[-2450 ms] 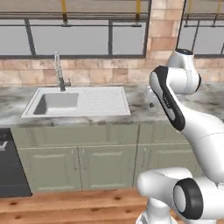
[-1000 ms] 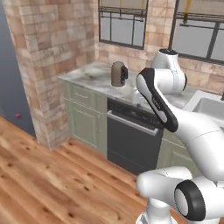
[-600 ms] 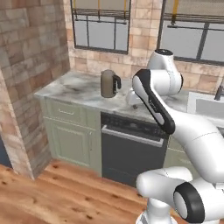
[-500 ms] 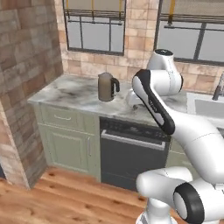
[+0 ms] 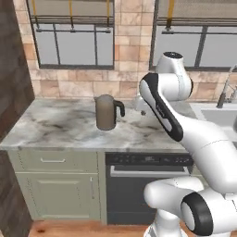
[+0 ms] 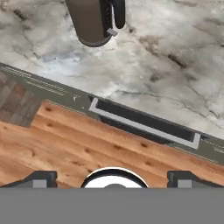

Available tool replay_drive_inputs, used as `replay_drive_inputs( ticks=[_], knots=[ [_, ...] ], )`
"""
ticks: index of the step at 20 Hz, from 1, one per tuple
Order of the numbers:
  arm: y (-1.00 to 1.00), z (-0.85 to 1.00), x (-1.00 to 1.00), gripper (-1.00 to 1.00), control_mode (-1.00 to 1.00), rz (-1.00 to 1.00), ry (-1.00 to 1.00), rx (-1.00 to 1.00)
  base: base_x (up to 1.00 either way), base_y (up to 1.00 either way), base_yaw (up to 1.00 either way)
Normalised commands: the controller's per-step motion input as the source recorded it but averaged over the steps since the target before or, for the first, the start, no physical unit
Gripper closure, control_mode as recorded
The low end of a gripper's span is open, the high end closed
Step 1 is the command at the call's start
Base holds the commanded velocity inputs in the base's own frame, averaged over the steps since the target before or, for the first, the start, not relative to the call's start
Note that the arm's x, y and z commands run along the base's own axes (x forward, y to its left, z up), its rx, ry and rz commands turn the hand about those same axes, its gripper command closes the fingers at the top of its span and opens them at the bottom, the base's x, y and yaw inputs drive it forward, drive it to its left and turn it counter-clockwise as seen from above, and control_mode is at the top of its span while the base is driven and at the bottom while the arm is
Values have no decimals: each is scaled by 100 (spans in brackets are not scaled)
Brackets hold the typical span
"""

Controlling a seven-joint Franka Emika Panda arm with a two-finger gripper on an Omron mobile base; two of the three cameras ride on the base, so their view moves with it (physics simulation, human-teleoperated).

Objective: Navigate to the dishwasher.

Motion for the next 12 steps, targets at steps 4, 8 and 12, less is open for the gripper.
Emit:
replay_drive_inputs(
  ticks=[4, 8, 12],
  knots=[
    [0, 0, 0, -100, 100, 0, 0, 0, 56, 4, -46],
    [0, 0, 0, -100, 100, 0, 0, 0, 52, 0, -39],
    [0, 0, 0, -100, 100, 0, 0, 0, 77, 13, -15]
  ],
)
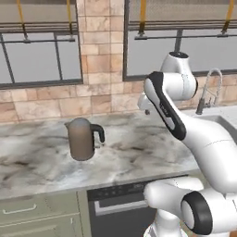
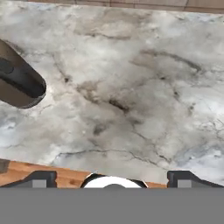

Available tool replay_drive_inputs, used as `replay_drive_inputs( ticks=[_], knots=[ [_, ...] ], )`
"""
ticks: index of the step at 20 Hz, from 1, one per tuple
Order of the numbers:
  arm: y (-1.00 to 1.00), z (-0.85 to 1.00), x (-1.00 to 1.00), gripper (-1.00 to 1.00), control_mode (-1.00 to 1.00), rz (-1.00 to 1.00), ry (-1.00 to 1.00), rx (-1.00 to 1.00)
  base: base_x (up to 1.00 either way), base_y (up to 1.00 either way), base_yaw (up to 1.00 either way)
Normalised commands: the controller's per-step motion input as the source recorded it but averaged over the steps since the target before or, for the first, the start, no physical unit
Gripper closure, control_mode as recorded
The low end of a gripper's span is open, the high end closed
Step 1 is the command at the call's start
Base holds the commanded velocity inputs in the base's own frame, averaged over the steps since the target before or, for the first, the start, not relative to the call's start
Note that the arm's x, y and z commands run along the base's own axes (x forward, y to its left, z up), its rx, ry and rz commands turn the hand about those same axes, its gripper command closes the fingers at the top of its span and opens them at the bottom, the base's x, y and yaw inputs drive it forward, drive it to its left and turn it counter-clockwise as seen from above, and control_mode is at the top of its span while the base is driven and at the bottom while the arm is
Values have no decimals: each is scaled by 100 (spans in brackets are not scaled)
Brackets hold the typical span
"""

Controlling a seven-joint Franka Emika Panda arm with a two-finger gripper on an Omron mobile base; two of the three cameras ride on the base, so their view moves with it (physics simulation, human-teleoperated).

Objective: Navigate to the dishwasher.

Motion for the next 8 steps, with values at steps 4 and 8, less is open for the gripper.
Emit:
replay_drive_inputs(
  ticks=[4, 8],
  knots=[
    [0, 0, 0, -100, 100, 0, 0, 0, 96, 25, -1],
    [0, 0, 0, -100, 100, 0, 0, 0, 85, 13, 1]
  ],
)
